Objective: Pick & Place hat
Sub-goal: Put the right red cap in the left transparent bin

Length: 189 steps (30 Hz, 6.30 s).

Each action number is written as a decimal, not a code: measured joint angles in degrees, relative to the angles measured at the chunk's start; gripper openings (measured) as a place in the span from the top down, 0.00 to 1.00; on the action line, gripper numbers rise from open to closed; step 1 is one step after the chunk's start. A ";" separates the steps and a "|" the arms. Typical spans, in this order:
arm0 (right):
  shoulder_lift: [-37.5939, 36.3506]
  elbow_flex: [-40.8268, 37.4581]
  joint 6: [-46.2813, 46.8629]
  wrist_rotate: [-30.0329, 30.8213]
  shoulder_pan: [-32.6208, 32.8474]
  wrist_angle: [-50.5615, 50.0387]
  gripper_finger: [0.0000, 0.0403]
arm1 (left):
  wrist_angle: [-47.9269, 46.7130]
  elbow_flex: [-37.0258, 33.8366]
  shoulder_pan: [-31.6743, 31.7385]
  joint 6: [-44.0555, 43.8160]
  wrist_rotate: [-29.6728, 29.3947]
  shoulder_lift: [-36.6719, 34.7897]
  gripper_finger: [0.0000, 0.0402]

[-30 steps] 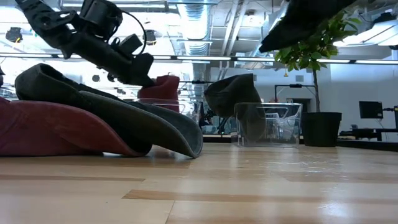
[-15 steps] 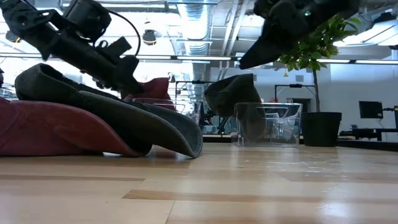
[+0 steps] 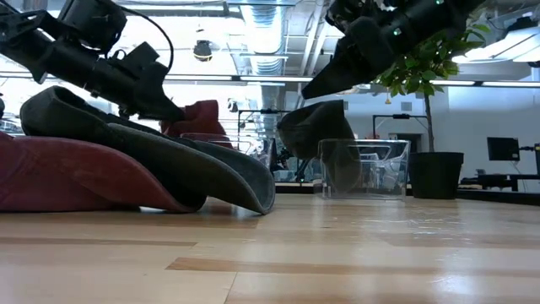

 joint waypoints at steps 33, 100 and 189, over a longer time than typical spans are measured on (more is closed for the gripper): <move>0.08 0.00 -1.60 -0.33 0.03 -0.75 0.41 | 0.07 -0.26 -6.58 16.06 4.98 -10.29 0.59; 0.08 0.00 -2.51 -1.86 0.07 -10.84 0.41 | -65.75 28.71 -0.85 25.90 -12.98 2.97 0.80; 0.08 0.00 -2.95 -3.04 0.09 -10.21 0.41 | -49.66 28.64 3.98 85.56 -12.57 3.01 0.98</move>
